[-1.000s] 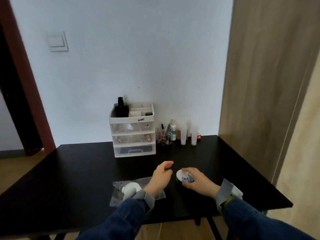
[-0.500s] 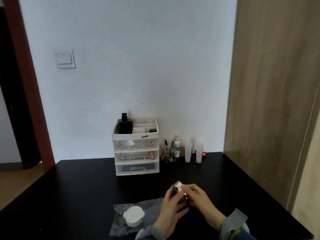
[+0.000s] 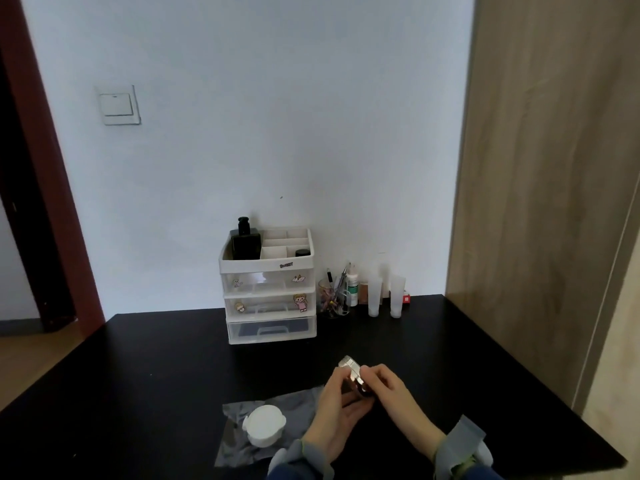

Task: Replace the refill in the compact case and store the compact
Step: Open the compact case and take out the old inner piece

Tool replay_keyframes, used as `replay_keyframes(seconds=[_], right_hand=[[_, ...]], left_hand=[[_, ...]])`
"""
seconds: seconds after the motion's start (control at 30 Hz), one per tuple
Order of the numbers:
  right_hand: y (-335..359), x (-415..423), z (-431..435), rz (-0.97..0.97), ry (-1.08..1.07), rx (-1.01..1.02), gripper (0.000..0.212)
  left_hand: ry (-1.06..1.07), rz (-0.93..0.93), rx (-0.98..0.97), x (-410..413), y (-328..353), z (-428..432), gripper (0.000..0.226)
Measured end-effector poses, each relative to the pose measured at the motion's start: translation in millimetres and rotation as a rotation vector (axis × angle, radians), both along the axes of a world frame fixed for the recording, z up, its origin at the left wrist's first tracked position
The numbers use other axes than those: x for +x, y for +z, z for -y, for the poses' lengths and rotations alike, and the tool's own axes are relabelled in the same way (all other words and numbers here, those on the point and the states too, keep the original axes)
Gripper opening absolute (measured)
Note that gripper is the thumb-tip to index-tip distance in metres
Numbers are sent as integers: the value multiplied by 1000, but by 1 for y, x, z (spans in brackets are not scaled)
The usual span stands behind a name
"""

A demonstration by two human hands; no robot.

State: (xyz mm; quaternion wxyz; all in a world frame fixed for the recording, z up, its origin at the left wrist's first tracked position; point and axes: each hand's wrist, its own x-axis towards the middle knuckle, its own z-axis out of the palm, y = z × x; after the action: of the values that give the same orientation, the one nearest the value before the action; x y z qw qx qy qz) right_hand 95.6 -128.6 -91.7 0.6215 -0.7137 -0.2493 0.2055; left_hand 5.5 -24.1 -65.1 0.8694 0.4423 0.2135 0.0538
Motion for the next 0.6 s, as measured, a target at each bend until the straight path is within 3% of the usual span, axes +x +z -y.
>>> replay_keyframes(seconds=[0.23,0.43,0.6], right_hand=[[-6,-10,-5,-1,34,116,42],[-9,-10,-2,79,46,67,24],[-12,-10,-1,128,56,3,31]], left_hand=[[-59,20,-104,3,-1,-3,37],[-101,19,-213,4,-1,-8,32],[-91,-27,-227,9,-8,-10,34]])
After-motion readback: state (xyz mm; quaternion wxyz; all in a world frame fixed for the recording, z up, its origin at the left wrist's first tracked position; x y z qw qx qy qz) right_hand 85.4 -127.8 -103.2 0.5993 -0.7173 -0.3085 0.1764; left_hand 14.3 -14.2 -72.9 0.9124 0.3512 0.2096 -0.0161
